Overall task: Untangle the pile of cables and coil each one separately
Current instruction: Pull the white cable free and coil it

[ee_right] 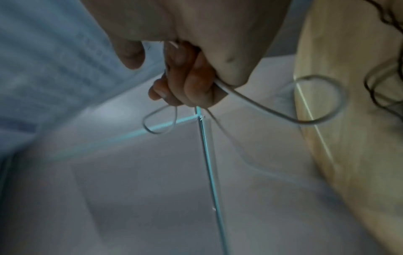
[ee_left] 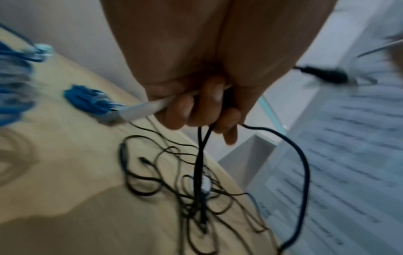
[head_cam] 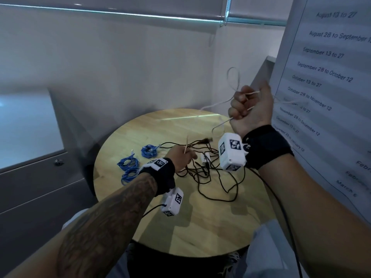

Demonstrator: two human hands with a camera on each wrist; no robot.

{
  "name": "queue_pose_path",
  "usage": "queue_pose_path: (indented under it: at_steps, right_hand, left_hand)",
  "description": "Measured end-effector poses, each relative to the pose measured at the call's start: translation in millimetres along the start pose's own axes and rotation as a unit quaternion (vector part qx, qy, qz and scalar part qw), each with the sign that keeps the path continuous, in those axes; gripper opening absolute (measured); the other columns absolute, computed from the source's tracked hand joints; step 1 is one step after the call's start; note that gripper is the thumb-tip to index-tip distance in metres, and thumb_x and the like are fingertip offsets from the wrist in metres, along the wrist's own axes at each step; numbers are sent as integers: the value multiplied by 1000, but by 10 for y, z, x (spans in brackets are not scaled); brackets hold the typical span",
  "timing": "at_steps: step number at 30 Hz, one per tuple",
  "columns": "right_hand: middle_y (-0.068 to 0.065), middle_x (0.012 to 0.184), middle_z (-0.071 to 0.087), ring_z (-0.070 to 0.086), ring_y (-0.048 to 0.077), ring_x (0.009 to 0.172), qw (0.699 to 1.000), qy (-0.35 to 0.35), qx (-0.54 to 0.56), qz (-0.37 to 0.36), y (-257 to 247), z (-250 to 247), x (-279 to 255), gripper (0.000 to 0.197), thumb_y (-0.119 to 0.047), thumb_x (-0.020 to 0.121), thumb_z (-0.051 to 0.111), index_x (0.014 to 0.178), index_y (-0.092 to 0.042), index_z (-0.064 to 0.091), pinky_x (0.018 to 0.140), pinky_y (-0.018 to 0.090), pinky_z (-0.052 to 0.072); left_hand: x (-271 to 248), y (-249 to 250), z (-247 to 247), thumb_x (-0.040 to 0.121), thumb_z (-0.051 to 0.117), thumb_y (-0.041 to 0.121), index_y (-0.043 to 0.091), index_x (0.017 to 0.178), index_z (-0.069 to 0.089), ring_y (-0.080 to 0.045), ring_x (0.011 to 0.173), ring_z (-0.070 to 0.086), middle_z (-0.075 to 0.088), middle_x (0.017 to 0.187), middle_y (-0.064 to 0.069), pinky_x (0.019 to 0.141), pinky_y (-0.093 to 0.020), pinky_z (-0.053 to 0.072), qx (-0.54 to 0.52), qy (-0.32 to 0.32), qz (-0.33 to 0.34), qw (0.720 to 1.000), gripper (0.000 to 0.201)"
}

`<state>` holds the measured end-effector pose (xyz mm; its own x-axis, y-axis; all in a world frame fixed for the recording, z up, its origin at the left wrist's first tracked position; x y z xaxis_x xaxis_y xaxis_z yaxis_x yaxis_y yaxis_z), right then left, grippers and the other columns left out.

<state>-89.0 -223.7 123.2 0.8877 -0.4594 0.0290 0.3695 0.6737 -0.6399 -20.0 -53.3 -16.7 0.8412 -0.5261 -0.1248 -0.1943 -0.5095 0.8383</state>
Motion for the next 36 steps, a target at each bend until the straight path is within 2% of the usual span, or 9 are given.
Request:
queue_pose_path:
  at_steps: [3,7,11,16,20,24,26,33,36]
  right_hand:
    - [-4,53,39,17,8,37,1000,20,11,-4,-19,-56,5,53,-58,97,45,64,-17,54,39,18,10]
    - [-6,56,41,21,5,36,977,45,-203,40,217,-314,52,32,-38,100,53,74,-21,52,36,18,12]
    - [1,74,50,33,6,42,912,83,-400,30,415,-712,25,12,-27,96,61,93,-18,54,38,19,24]
    - [-3,133,59,60,18,112,625,-43,-766,143,661,-1181,-225,99,-60,67,80,149,-22,37,89,32,49]
    - [-1,106,63,60,22,103,423,-104,-879,191,516,-1192,-475,62,-68,73,74,113,-21,64,79,33,47]
    - [-8,89,68,62,14,89,600,-98,-792,-67,402,-866,-632,32,-58,86,65,84,-26,68,82,37,50]
    - [-8,115,66,55,13,111,593,-154,-769,-180,523,-691,-666,24,-45,97,56,107,-28,67,98,36,44]
    - [-7,59,55,46,7,53,786,-143,-600,-42,643,-744,-440,11,-20,90,73,84,-11,69,51,27,42]
    - [5,67,52,41,5,50,828,-87,-554,-23,790,-948,-361,7,-11,91,70,89,-16,73,47,23,37]
  left_hand:
    - [-25,-52,-41,95,61,17,8,114,69,-11,53,48,61,80,-1,43,-13,35,4,-24,-21,999,23]
    - [-52,100,-71,88,65,12,15,139,47,-31,100,60,52,132,-4,80,-36,51,-57,26,18,998,54]
    - [-7,264,-173,92,58,16,13,104,60,-16,60,45,53,90,-3,49,-26,38,-185,61,18,981,13]
    - [-47,309,-308,102,44,25,6,97,64,-10,47,28,40,65,1,44,-20,20,-299,-13,7,954,28]
    - [-93,191,-374,100,47,39,6,100,70,-13,48,22,34,58,4,50,-26,16,-191,-19,4,981,40]
    - [-242,187,-280,99,51,42,7,100,71,-15,53,16,26,60,4,51,-28,11,-134,-143,7,981,41]
    - [-326,246,-189,101,48,37,6,99,69,-14,54,14,22,62,1,52,-30,9,-152,-205,20,967,37]
    - [-434,35,-87,96,54,47,15,64,48,-13,47,14,20,54,3,51,-29,10,-212,-181,-41,960,45]
    - [-476,-112,-35,97,40,26,12,74,52,-12,51,12,24,57,4,50,-27,21,-384,-253,-79,884,29]
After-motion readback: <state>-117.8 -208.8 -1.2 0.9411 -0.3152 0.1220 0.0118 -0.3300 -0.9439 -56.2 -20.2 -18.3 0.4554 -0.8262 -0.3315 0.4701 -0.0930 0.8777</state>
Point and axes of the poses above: each hand's wrist, its own x-axis towards the middle knuckle, its own z-axis out of the palm, y = z × x, the point moved 2 cm from there along x, towards the middle knuckle
